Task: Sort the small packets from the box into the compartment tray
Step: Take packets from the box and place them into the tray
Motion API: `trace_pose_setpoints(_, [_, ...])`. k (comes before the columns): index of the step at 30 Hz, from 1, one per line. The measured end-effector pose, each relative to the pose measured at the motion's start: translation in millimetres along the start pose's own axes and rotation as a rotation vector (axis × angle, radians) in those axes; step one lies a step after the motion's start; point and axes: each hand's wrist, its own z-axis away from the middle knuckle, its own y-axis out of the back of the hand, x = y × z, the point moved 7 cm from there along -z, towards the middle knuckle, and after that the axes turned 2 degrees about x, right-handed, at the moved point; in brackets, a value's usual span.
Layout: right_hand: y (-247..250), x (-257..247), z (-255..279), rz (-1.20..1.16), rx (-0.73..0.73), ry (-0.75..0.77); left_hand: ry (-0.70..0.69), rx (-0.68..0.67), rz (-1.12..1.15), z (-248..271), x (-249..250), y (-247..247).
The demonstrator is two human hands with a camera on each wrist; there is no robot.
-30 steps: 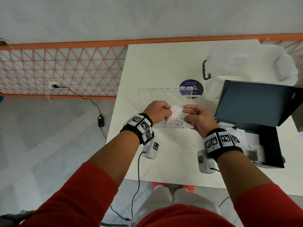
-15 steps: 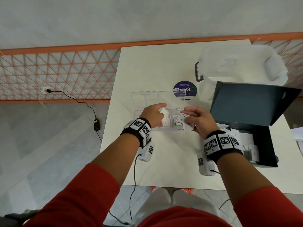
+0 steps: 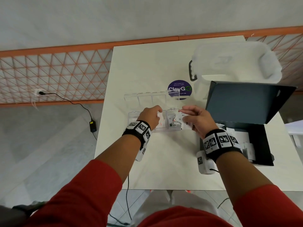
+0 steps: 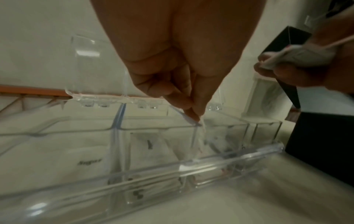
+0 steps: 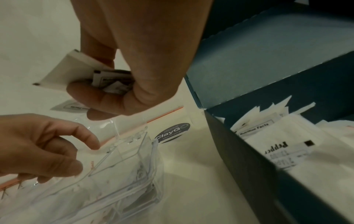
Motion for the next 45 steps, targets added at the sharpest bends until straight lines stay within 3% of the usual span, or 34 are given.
trace_pose_setpoints(7, [-1.2,-3.3,-0.9,-0.010,-0.005,-0.005,-0.071,-0.135,-0.246,-6.1,-1.0,-20.2])
trace_pose_setpoints(14, [-10.2,-1.9,0.4,-0.038,-0.016,-0.030,-0.252,0.053,-0.026,14.0,28.9,19.0])
trace_pose_setpoints(18, [-24.9,-2.2,4.7,-0.068,-0.011,0.001,-0.094,-0.035,0.332,29.5,37.3,26.3])
trace_pose_setpoints(21, [-34.7,-4.5,8.9,-0.147,-0.015,-0.013,-0.062,-0.015,0.358,36.7,39.9,24.0])
trace_pose_setpoints(26, [-52.7,-7.4,17.6,-0.141,-0.171,-0.040,-0.022,0.028,0.465,37.6,33.1,34.6])
trace_pose_setpoints(32, [-55.9,-3.6,20.8,-0.208,-0.207,-0.063,-0.023,-0.023,0.481,36.9,17.9,43.4])
trace_pose_setpoints(45, [-37.2,0.4,21.3,-0.331,-0.127,-0.070,0.096,0.201,0.337,28.9,-33.0,65.8])
